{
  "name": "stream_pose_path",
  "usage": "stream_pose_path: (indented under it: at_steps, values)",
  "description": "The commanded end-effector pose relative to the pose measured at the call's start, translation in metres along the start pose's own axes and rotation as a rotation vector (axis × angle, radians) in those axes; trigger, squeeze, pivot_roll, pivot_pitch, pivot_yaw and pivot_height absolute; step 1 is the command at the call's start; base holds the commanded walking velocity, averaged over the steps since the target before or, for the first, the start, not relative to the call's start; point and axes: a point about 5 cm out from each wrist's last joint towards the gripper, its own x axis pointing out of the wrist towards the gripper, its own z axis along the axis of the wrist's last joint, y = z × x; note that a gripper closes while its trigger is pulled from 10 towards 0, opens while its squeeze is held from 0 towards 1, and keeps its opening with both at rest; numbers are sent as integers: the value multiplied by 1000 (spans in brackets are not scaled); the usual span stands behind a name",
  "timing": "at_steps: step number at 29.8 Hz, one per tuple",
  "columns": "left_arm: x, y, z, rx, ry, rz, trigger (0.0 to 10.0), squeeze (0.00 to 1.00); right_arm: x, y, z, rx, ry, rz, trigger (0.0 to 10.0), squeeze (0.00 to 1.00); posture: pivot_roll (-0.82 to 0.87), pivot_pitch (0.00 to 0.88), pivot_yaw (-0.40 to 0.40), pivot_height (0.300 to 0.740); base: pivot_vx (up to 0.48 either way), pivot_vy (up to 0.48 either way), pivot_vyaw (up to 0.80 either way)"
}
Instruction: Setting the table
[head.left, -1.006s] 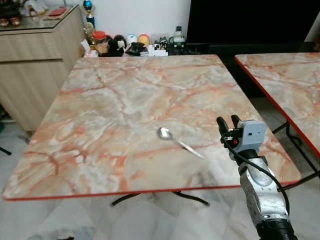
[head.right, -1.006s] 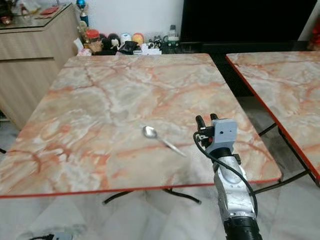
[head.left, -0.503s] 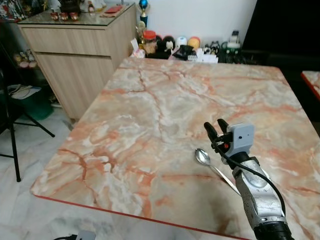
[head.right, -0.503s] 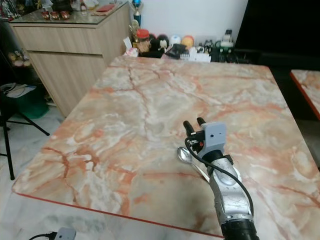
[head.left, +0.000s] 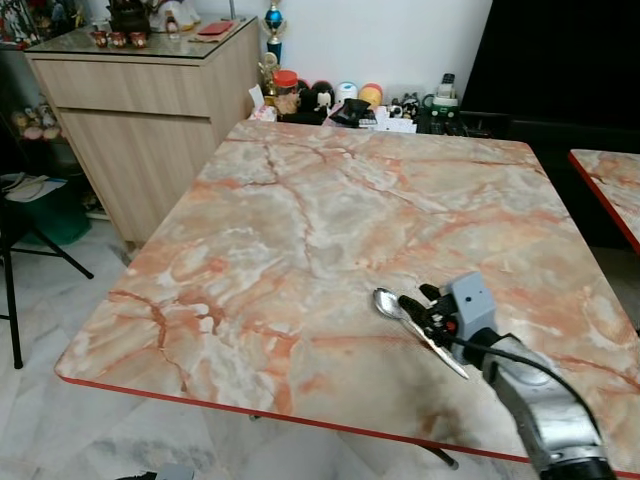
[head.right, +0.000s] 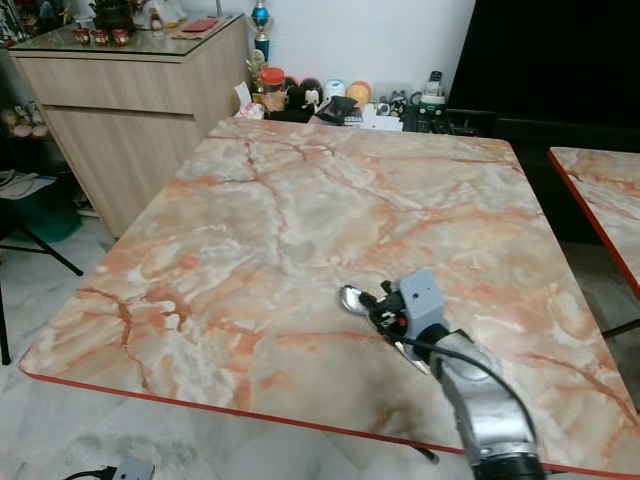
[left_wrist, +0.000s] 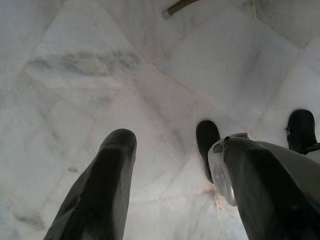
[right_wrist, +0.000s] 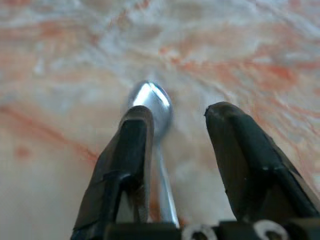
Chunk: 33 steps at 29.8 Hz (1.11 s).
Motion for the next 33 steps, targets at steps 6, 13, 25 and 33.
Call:
stream_pose_path:
  at_steps: [6,13,25,33]
  values:
    - [-2,1,-7,6,28,-13,10000,0,-10,2,-8,7,85,77,10000,0,10,117,21,740,0,0,0]
    - [-2,2,-8,12,33,-15,10000,0,-7,8,-7,21,95,117,10000,0,13,122,26,740,0,0,0]
    - [-3,3,-11,16,42,-15,10000,0,-6,10,-15,18,121,120,10000,0,13,96,30,740,0,0,0]
    - [-3,3,-11,36,41,-25,10000,0,-2,7,-20,29,130,109,10000,0,21,25,28,740,0,0,0]
